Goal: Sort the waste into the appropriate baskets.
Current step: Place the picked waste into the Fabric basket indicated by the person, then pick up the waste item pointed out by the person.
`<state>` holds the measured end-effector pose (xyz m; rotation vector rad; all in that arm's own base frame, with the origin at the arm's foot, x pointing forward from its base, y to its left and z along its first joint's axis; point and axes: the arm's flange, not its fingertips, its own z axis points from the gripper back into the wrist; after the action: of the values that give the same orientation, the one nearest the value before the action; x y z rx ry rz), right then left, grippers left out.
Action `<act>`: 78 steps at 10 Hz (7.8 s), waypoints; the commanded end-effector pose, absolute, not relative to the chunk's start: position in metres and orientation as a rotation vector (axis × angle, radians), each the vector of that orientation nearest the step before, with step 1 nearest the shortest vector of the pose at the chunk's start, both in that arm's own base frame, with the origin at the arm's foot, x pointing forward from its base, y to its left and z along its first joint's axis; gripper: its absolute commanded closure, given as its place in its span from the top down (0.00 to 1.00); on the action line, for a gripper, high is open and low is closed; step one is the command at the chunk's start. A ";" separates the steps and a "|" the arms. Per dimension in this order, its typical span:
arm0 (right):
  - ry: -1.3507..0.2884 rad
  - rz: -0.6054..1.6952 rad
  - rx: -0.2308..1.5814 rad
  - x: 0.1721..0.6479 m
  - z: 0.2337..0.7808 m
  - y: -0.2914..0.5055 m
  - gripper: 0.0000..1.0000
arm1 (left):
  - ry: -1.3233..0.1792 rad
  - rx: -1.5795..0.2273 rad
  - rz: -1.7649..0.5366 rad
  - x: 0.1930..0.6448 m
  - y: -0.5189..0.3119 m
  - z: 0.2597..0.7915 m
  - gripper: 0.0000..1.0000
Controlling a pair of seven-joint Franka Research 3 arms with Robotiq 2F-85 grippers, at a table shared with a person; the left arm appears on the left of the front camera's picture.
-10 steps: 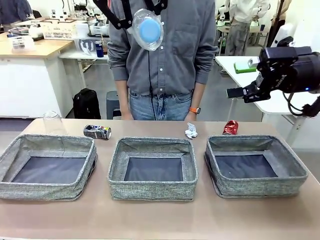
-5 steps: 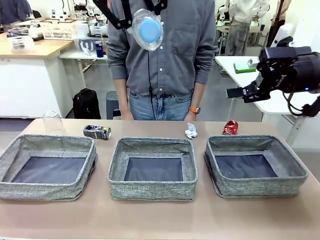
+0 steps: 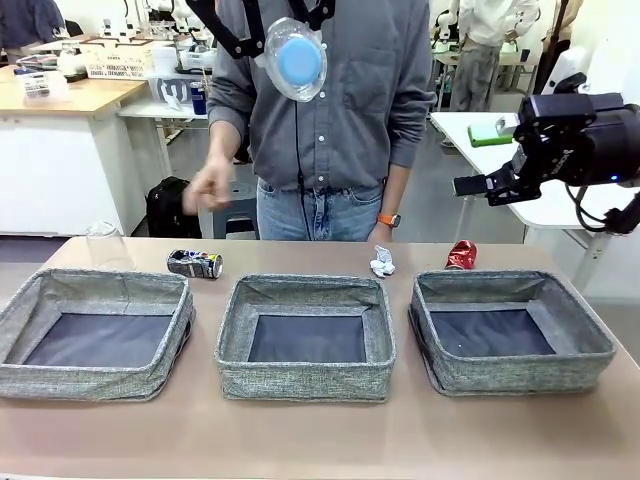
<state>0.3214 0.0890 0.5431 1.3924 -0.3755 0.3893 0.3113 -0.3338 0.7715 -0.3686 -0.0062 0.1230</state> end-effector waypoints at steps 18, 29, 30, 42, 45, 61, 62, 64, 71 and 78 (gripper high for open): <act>-0.403 0.406 1.415 0.323 0.543 0.091 1.00 | -0.108 -0.187 0.595 0.329 -0.056 0.515 0.24; -0.403 0.406 1.415 0.323 0.543 0.091 1.00 | -0.160 -0.074 0.648 0.354 -0.030 0.472 1.00; -0.403 0.406 1.415 0.323 0.543 0.091 1.00 | -0.166 -0.073 0.646 0.355 -0.030 0.474 1.00; -0.403 0.406 1.415 0.323 0.543 0.091 1.00 | 0.285 -1.439 -0.218 0.343 -0.039 0.543 1.00; -0.403 0.406 1.415 0.323 0.543 0.091 1.00 | 0.105 -1.708 -0.375 0.335 -0.030 0.557 1.00; -0.403 0.406 1.415 0.323 0.543 0.091 1.00 | -0.128 -1.357 -0.124 0.328 -0.034 0.573 1.00; -0.403 0.406 1.415 0.323 0.543 0.091 1.00 | -0.128 -1.357 -0.124 0.328 -0.034 0.573 1.00; -0.403 0.406 1.415 0.323 0.543 0.091 1.00 | -0.128 -1.357 -0.124 0.328 -0.034 0.573 1.00; -0.403 0.406 1.415 0.323 0.543 0.091 1.00 | -0.128 -1.357 -0.124 0.328 -0.034 0.573 1.00; -0.505 -0.014 -0.375 0.361 0.554 0.118 1.00 | -0.128 -1.357 -0.124 0.328 -0.034 0.573 1.00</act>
<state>0.3494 0.1157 0.5573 0.7319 -0.6007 0.3965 0.3299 -0.0330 0.5682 -1.3601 -0.1367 -0.1303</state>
